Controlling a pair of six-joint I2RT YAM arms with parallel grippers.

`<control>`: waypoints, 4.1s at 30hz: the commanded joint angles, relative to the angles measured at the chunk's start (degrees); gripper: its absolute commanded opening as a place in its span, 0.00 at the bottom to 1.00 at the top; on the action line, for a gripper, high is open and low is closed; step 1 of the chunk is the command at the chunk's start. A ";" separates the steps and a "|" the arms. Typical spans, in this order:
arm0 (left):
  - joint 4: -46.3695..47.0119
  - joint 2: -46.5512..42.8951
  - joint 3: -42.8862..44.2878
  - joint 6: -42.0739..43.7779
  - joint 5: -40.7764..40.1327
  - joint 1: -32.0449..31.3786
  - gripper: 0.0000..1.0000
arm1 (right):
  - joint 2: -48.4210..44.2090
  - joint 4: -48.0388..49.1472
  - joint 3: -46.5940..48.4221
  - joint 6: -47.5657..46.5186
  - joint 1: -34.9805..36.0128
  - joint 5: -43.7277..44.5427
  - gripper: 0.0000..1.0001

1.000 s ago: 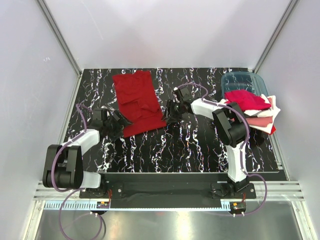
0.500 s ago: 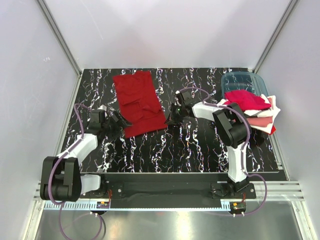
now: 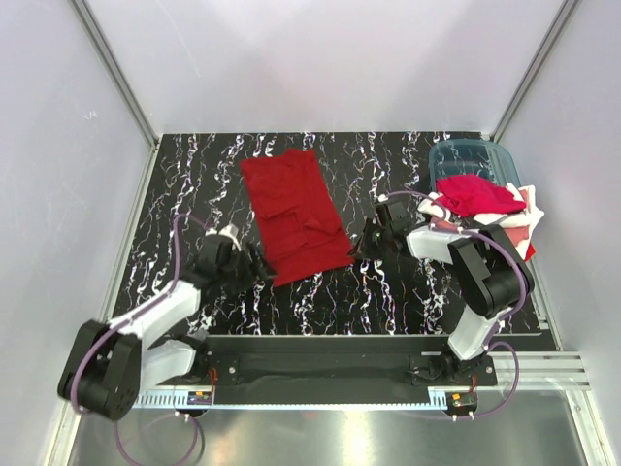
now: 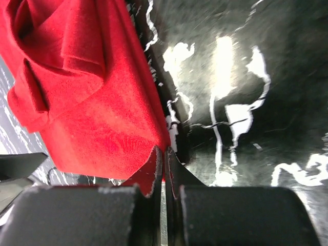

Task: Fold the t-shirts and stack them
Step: Fold the tshirt

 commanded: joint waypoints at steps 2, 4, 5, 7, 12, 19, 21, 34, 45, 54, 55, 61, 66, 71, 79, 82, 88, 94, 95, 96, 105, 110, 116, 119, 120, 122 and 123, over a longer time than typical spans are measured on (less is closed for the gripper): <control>-1.03 -7.14 -3.70 -1.60 -3.58 -0.36 0.73 | -2.51 5.58 -2.93 1.21 2.92 -0.26 0.00; -3.40 -10.05 -4.75 -2.39 -5.07 -0.62 0.69 | -2.86 6.11 -3.55 1.38 3.72 0.09 0.00; -3.93 -12.93 -5.19 -2.66 -5.78 -0.62 0.68 | -3.13 6.55 -3.81 1.47 4.07 0.09 0.00; -5.95 -15.32 -6.33 -3.80 -7.71 -0.71 0.66 | -2.95 6.99 -3.82 1.74 4.33 -0.26 0.00; -5.17 -17.62 -7.57 -5.73 -8.33 -0.80 0.62 | -2.69 7.43 -3.11 2.09 6.61 0.18 0.00; -0.16 -12.19 -8.71 -6.70 -9.82 -0.80 0.50 | -3.39 6.55 -3.11 1.30 8.02 2.38 0.00; 0.89 -10.42 -8.36 -6.62 -10.53 -0.80 0.47 | -3.22 6.55 -2.85 1.30 8.03 2.29 0.00; 2.31 0.84 -4.41 -7.05 -13.34 -0.71 0.28 | -3.48 6.38 -2.85 1.30 8.20 2.55 0.00; 3.62 0.67 -4.93 -7.23 -12.20 -0.62 0.00 | -4.97 6.11 -3.02 1.30 8.29 2.55 0.00; 1.42 -5.40 -5.02 -4.26 -9.83 -0.71 0.26 | -6.20 5.59 -3.03 1.03 8.29 3.17 0.00; 1.42 -5.75 -5.37 -4.33 -9.48 -0.71 0.42 | -6.03 5.59 -2.85 1.03 8.20 3.08 0.00; 1.25 -7.51 -6.25 -5.12 -10.97 -0.71 0.70 | -5.15 5.67 -2.41 1.03 8.38 2.03 0.00; 2.65 -3.57 -4.67 -5.30 -10.79 -0.71 0.62 | -4.97 5.67 -2.32 1.03 8.38 1.94 0.00; 5.81 0.66 -5.63 -5.82 -11.14 -0.71 0.36 | -5.15 5.59 -2.41 1.03 8.29 2.03 0.00; 10.39 2.51 -7.13 -6.18 -8.69 -0.71 0.00 | -5.59 5.32 -2.32 1.03 8.29 1.85 0.00; 8.99 0.84 -6.34 -6.09 -8.51 -0.71 0.00 | -6.20 4.89 -2.06 0.77 8.38 1.33 0.00; 2.32 0.83 1.47 -4.16 -2.37 1.57 0.00 | -5.42 -2.37 5.92 0.07 7.94 -2.27 0.00; -8.74 4.53 20.44 -3.28 4.50 6.58 0.00 | -2.34 -15.73 25.60 -0.72 6.00 -4.13 0.00; -10.51 4.27 22.73 -2.84 3.98 6.59 0.00 | -2.16 -17.42 27.98 -0.98 6.00 -3.86 0.00; -12.18 3.92 26.93 -2.84 3.54 6.59 0.00 | -2.33 -18.66 31.65 -0.99 6.09 -3.60 0.00; -19.40 -9.15 21.90 1.20 2.66 6.41 0.00 | -9.88 -15.79 19.52 -1.78 6.00 -4.65 0.00; -16.16 -15.50 6.28 2.53 5.02 6.32 0.00 | -13.58 -12.35 7.54 -2.74 6.09 -5.70 0.01; -14.04 -26.92 -5.54 -1.24 3.10 2.11 0.38 | -19.99 -7.86 -5.65 -2.92 6.00 -6.67 0.35; -16.67 -33.06 -7.13 -3.80 -0.85 -1.58 0.62 | -23.69 -7.42 -8.82 -3.01 6.18 -5.45 0.52; -18.16 -34.22 -7.30 -4.24 -3.04 -2.20 0.71 | -24.30 -7.68 -9.52 -3.10 6.27 -5.10 0.59; -18.18 -36.07 -8.18 -5.56 -3.67 -3.43 0.76 | -23.96 -8.04 -10.32 -3.36 6.53 -4.91 0.62; -17.83 -36.08 -9.40 -6.00 -3.33 -3.61 0.77 | -22.91 -7.52 -10.67 -3.53 6.71 -5.09 0.64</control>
